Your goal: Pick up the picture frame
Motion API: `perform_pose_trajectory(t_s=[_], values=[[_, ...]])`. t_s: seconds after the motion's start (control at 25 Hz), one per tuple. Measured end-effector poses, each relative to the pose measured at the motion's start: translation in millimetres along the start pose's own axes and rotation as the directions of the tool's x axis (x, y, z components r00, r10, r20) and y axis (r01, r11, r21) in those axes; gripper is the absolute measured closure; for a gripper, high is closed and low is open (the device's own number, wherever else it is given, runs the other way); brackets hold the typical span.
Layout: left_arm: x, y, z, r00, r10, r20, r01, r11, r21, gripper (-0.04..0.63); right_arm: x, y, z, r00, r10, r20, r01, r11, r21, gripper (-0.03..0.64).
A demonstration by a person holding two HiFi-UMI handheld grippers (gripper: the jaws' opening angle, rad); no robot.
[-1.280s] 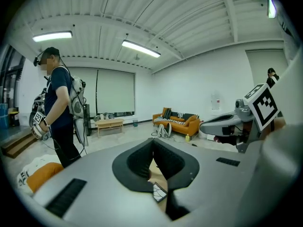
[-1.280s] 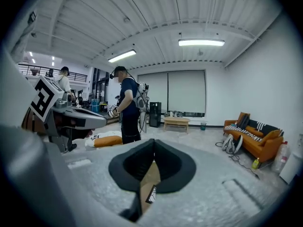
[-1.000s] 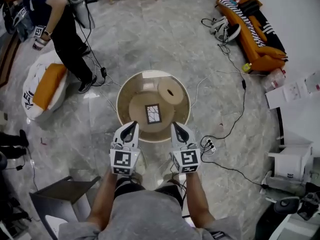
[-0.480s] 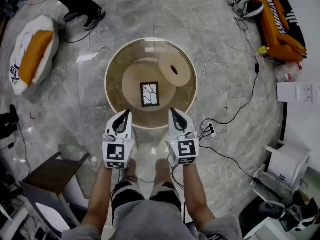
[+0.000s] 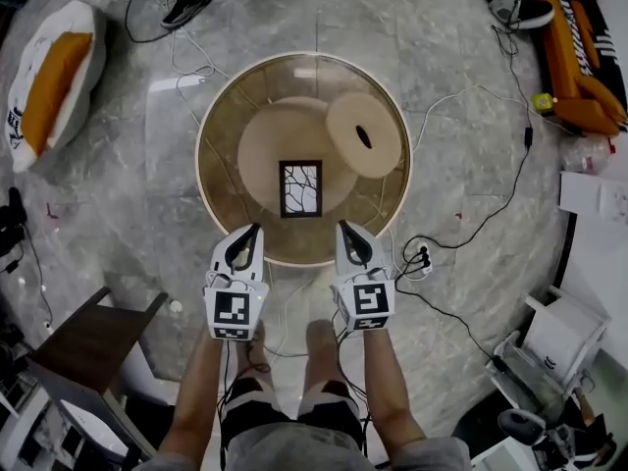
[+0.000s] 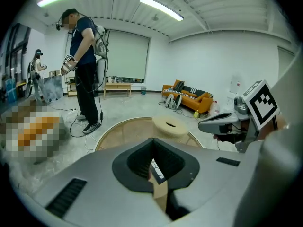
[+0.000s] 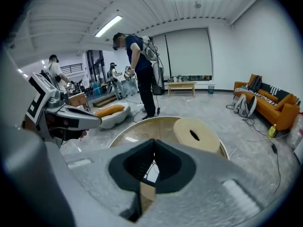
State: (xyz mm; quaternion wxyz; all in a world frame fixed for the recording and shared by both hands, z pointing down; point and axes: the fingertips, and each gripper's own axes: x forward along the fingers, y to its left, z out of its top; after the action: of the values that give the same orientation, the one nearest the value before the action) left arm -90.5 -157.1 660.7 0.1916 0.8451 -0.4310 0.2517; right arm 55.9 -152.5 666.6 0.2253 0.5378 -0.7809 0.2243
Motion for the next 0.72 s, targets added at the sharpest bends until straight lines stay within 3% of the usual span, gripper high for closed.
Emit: perform_pose_trajectory(t_s=[0.36, 0.72], values=[[78.1, 15.4, -70.0, 0.999, -0.016, -0.047, 0.015, 0.999, -0.033, 0.577, 81.5, -17.3, -77.1, 0.996, 0.018, -0.085, -0.016, 1.0, 0.02, 0.617], [117.3, 26.2, -120.7, 0.997, -0.008, -0.08, 0.004, 0.999, -0.051, 0.577, 135.4, -31.2, -131.5, 0.986, 0.027, -0.164, -0.017, 0.998, 0.063, 0.617]])
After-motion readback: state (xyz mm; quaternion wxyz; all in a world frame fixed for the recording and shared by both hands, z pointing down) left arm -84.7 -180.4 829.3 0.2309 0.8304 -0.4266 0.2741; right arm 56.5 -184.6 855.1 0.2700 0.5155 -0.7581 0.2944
